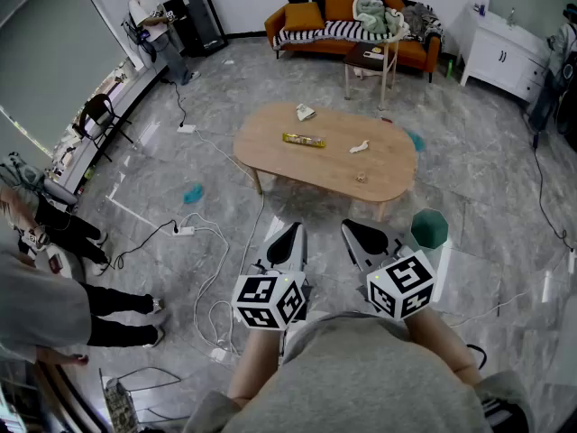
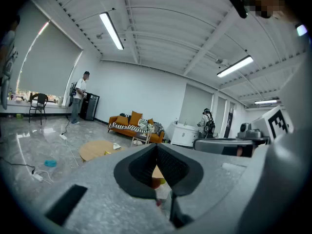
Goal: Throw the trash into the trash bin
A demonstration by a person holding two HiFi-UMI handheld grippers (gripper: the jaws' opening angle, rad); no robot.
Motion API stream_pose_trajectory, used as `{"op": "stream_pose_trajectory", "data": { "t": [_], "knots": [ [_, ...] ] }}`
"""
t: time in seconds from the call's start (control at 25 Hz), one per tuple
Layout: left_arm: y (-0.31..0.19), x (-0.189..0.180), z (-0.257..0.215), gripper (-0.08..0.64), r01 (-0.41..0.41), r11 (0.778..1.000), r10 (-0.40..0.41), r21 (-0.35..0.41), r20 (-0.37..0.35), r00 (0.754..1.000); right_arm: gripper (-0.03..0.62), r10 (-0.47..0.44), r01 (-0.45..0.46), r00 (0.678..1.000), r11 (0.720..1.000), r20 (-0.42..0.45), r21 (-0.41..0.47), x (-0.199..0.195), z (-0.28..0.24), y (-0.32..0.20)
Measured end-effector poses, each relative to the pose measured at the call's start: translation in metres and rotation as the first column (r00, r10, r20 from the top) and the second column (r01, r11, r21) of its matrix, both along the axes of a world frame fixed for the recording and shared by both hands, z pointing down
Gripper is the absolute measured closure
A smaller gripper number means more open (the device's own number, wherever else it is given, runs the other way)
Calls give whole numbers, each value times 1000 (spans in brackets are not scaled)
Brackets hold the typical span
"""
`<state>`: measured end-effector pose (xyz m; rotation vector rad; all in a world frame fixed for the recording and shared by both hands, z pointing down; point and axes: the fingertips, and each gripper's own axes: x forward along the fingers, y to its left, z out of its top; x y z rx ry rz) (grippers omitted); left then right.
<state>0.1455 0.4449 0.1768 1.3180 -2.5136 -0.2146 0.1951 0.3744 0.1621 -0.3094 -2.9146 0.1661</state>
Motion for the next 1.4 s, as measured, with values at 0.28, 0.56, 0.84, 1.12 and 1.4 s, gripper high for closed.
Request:
{"op": "stream_pose_trajectory", "data": {
  "t": [0.28, 0.56, 0.84, 1.12, 1.4],
  "knots": [
    [0, -3, 4, 552, -5, 999, 6, -49, 23, 1000, 584, 8, -8, 1000, 1000, 11, -2, -2, -5, -3],
    [-8, 3, 6, 552, -4, 999, 5, -48, 17, 1000, 584, 11, -10, 1000, 1000, 14, -16, 5, -2, -13],
    [-13, 5, 13, 552, 16, 998, -15, -56, 10, 1000, 584, 6, -6, 1000, 999, 3, -44, 8, 4, -23],
    [-19, -2, 16, 552, 16, 998, -17, -62, -3, 1000, 584, 19, -20, 1000, 999, -11, -48, 8, 7, -30],
    [-28, -20, 19, 552, 24, 998, -24, -52, -18, 1000, 584, 32, -33, 999, 998, -17, -47, -5, 12, -41]
  ]
}}
